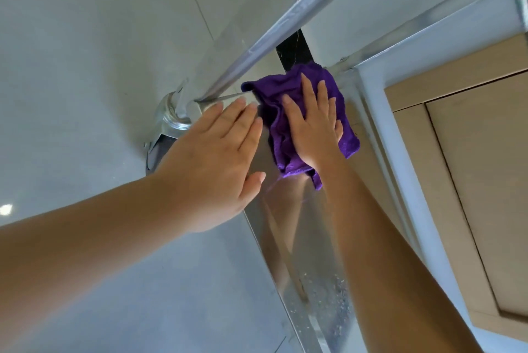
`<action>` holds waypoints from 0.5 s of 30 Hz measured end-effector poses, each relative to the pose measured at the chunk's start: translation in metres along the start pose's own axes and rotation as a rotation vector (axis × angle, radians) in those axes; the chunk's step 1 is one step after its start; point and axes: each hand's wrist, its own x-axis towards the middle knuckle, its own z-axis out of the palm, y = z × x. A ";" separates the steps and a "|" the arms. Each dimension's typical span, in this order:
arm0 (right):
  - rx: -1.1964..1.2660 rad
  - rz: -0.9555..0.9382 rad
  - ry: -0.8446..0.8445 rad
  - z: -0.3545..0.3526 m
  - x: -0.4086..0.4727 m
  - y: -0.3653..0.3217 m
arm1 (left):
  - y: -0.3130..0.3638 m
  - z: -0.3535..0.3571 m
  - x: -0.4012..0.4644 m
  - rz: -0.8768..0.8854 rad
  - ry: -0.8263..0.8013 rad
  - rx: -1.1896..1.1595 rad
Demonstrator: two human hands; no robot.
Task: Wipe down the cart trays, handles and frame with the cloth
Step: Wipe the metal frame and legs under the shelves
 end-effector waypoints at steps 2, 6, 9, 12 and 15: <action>-0.012 0.033 0.013 -0.003 0.010 0.005 | 0.003 0.002 -0.001 -0.012 -0.005 0.010; -0.028 0.108 0.040 -0.007 0.028 0.014 | 0.006 0.004 0.000 -0.035 -0.011 0.011; -0.021 0.146 0.037 -0.009 0.038 0.019 | 0.007 0.004 0.000 -0.041 -0.018 0.006; -0.012 0.183 0.039 -0.013 0.050 0.025 | 0.009 0.004 0.001 -0.047 -0.016 0.011; 0.001 0.229 0.038 -0.018 0.062 0.031 | 0.010 0.004 0.001 -0.049 -0.015 0.014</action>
